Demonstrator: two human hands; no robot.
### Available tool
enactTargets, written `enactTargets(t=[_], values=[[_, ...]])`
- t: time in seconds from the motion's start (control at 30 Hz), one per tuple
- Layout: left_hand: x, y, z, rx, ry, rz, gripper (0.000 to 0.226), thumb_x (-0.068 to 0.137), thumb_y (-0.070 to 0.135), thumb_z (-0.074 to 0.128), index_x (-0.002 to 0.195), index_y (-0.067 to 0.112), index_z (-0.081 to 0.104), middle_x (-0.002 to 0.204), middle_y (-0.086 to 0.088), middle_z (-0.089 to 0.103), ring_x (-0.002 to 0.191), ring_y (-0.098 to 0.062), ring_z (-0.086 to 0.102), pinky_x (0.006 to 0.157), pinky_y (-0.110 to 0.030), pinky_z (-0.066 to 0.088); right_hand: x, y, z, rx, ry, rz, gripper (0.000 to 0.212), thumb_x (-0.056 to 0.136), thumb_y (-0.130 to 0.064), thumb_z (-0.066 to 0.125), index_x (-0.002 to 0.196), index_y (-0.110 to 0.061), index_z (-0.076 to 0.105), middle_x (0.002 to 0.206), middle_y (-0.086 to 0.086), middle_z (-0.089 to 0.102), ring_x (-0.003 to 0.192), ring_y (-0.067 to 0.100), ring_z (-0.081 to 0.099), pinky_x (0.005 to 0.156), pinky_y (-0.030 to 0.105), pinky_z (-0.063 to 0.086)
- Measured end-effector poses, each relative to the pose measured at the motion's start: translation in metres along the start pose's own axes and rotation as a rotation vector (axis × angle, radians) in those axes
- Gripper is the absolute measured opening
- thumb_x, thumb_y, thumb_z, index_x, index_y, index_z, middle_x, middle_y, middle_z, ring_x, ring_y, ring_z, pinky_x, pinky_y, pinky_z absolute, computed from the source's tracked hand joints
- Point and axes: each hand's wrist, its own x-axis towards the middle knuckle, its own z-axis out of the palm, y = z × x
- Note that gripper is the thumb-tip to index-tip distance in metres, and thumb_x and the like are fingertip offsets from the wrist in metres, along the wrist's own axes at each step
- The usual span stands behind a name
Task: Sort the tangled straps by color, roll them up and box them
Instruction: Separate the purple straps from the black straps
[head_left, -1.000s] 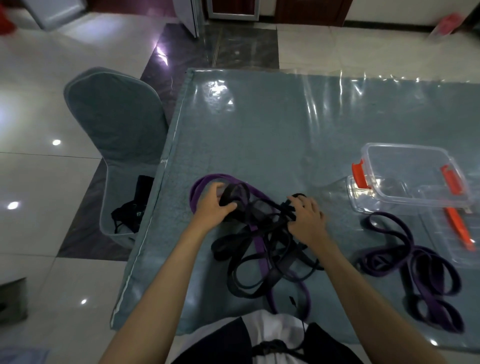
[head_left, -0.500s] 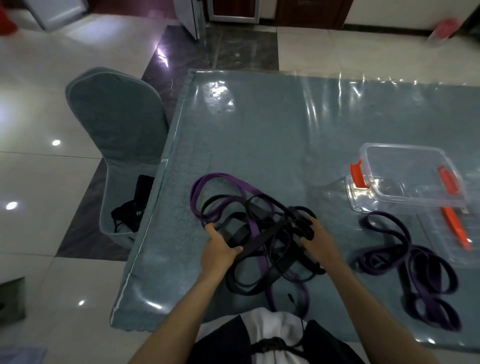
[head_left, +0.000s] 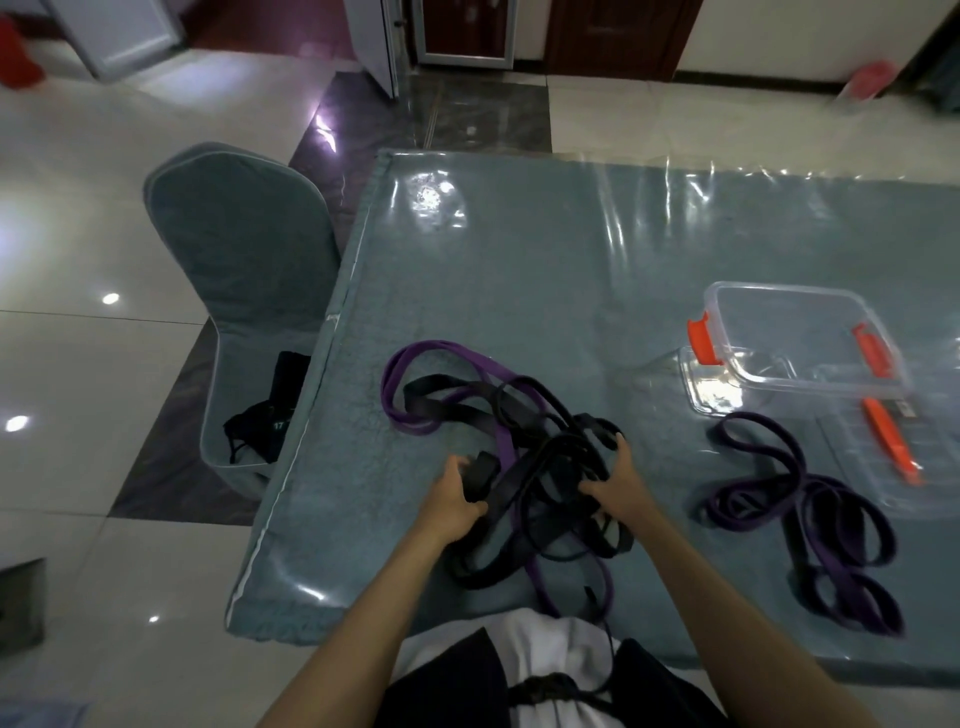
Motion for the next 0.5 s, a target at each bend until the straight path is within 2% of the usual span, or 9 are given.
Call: enactTargets(t=[0.07,0.13,0.17,0.2,0.27,0.3,0.37,0.43,0.5], values=[[-0.002,0.0,-0.006,-0.117,-0.107,-0.118,0.059,0.092,0.009,0.078,0.14,0.016,0.044,0.136,-0.009,0.06,0.117,-0.026,0.061,0.099,-0.038,0.053,-0.002,0.003,-0.002,0.114,0.006,0.052,0.097,0.091,0.004,0.075,0.166,-0.01,0.015,0.145,0.025,0.056,0.127,0.044,0.06,0.107,0.058,0.051],[-0.006,-0.002,-0.014,-0.258,-0.175,-0.215,0.057,0.09,0.006,0.08,0.139,0.011,0.051,0.135,-0.014,0.064,0.121,-0.032,0.064,0.105,-0.043,0.055,-0.002,0.002,-0.005,0.176,-0.005,0.049,0.086,0.091,0.005,0.075,0.162,-0.006,0.027,0.14,0.02,0.058,0.119,0.038,0.064,0.095,0.047,0.06],[-0.009,-0.004,-0.018,-0.323,-0.205,-0.25,0.055,0.089,0.005,0.08,0.138,0.01,0.055,0.132,-0.015,0.067,0.12,-0.033,0.066,0.103,-0.045,0.057,0.0,-0.001,-0.007,0.196,0.005,0.037,0.078,0.091,0.007,0.073,0.158,-0.004,0.033,0.129,0.019,0.062,0.104,0.033,0.067,0.079,0.035,0.063],[-0.012,-0.004,-0.023,-0.388,-0.232,-0.27,0.055,0.089,0.004,0.081,0.138,0.011,0.057,0.128,-0.015,0.07,0.116,-0.033,0.069,0.097,-0.044,0.06,0.0,-0.006,-0.01,0.217,0.023,0.035,0.072,0.091,0.009,0.071,0.154,-0.001,0.037,0.117,0.018,0.064,0.087,0.027,0.067,0.063,0.024,0.06],[-0.016,0.0,-0.035,-0.536,-0.27,-0.27,0.056,0.089,0.001,0.08,0.138,0.018,0.058,0.119,-0.014,0.075,0.104,-0.029,0.075,0.079,-0.038,0.065,0.005,-0.018,-0.017,0.304,0.063,0.06,0.073,0.092,0.008,0.068,0.156,-0.003,0.034,0.104,0.015,0.064,0.073,0.018,0.062,0.049,0.018,0.054],[-0.019,0.003,-0.04,-0.622,-0.287,-0.258,0.057,0.089,-0.001,0.079,0.137,0.02,0.057,0.117,-0.015,0.077,0.101,-0.028,0.077,0.074,-0.037,0.065,0.007,-0.024,-0.021,0.369,0.064,0.082,0.077,0.093,0.006,0.067,0.159,-0.008,0.031,0.102,0.013,0.065,0.072,0.017,0.063,0.047,0.019,0.054],[-0.023,0.012,-0.048,-0.747,-0.337,-0.195,0.059,0.09,-0.005,0.077,0.138,0.021,0.056,0.121,-0.016,0.077,0.107,-0.03,0.077,0.082,-0.041,0.065,0.009,-0.038,-0.03,0.504,0.036,0.103,0.079,0.094,0.002,0.068,0.16,-0.017,0.028,0.093,0.012,0.069,0.069,0.018,0.068,0.048,0.026,0.056],[-0.026,0.023,-0.048,-0.786,-0.409,-0.11,0.061,0.091,-0.005,0.076,0.141,0.022,0.056,0.129,-0.014,0.075,0.116,-0.032,0.074,0.091,-0.044,0.063,0.01,-0.051,-0.039,0.617,0.019,0.078,0.079,0.094,-0.001,0.07,0.159,-0.019,0.029,0.093,0.012,0.072,0.072,0.018,0.073,0.06,0.032,0.058],[-0.025,0.039,-0.04,-0.862,-0.435,-0.072,0.058,0.092,-0.004,0.074,0.143,0.019,0.056,0.131,-0.013,0.074,0.116,-0.032,0.074,0.09,-0.047,0.064,0.009,-0.064,-0.047,0.74,-0.017,0.033,0.077,0.097,-0.004,0.069,0.16,-0.02,0.027,0.105,0.014,0.074,0.085,0.02,0.075,0.075,0.034,0.058]])
